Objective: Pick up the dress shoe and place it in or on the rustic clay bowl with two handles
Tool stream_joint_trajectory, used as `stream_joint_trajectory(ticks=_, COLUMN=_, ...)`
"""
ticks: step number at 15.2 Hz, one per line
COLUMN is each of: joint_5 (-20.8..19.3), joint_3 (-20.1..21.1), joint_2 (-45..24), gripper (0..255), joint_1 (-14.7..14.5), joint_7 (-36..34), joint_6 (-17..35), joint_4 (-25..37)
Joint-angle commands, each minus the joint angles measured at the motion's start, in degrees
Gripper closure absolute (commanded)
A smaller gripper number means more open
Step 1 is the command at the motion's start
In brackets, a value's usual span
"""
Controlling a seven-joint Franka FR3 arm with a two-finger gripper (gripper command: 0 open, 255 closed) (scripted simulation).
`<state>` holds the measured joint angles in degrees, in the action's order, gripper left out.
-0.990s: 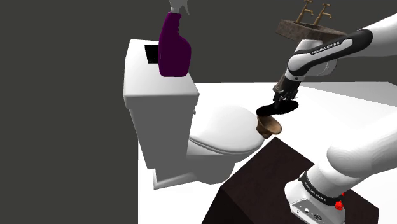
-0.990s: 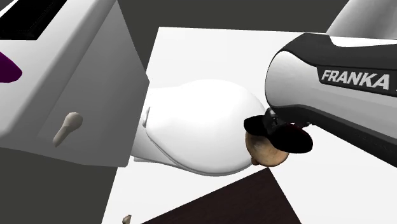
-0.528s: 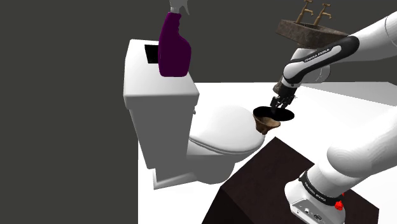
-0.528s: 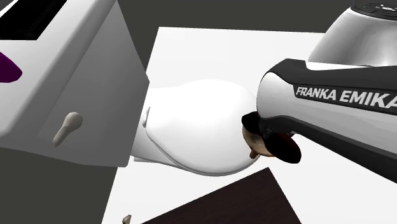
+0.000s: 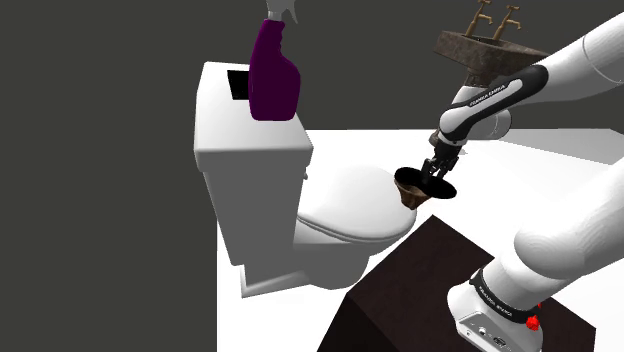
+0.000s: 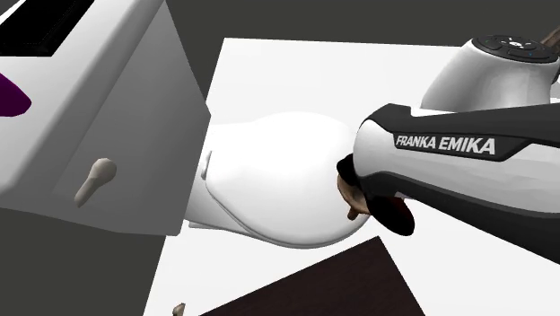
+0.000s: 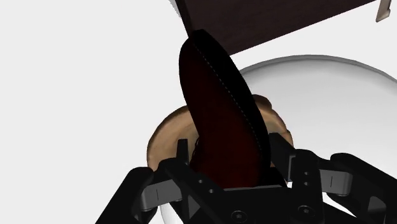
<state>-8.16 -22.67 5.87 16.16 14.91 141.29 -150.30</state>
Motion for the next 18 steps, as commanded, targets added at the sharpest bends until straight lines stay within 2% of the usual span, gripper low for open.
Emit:
stream_joint_trajectory(ticks=1, joint_5=0.03, joint_3=0.03, joint_2=-0.23, gripper=255, joint_1=-0.04, joint_7=-0.03, joint_6=0.16, joint_4=-0.17)
stream_joint_trajectory(ticks=4, joint_5=0.03, joint_3=0.02, joint_2=-0.23, gripper=255, joint_1=-0.04, joint_7=-0.03, joint_6=0.16, joint_4=-0.17)
stream_joint_trajectory(ticks=5, joint_5=-0.01, joint_3=0.05, joint_2=-0.11, gripper=0, joint_1=-0.05, joint_7=-0.11, joint_6=0.06, joint_4=-0.18)
stream_joint_trajectory(ticks=10, joint_5=0.03, joint_3=0.02, joint_2=-0.23, gripper=0, joint_1=-0.04, joint_7=-0.03, joint_6=0.16, joint_4=-0.17)
stream_joint_trajectory(ticks=14, joint_5=-1.7, joint_3=0.94, joint_2=6.18, gripper=0, joint_1=0.17, joint_7=-1.54, joint_6=-8.74, joint_4=2.51)
stream_joint_trajectory(ticks=18, joint_5=-1.69, joint_3=0.97, joint_2=6.18, gripper=0, joint_1=0.21, joint_7=-1.54, joint_6=-8.74, joint_4=2.51)
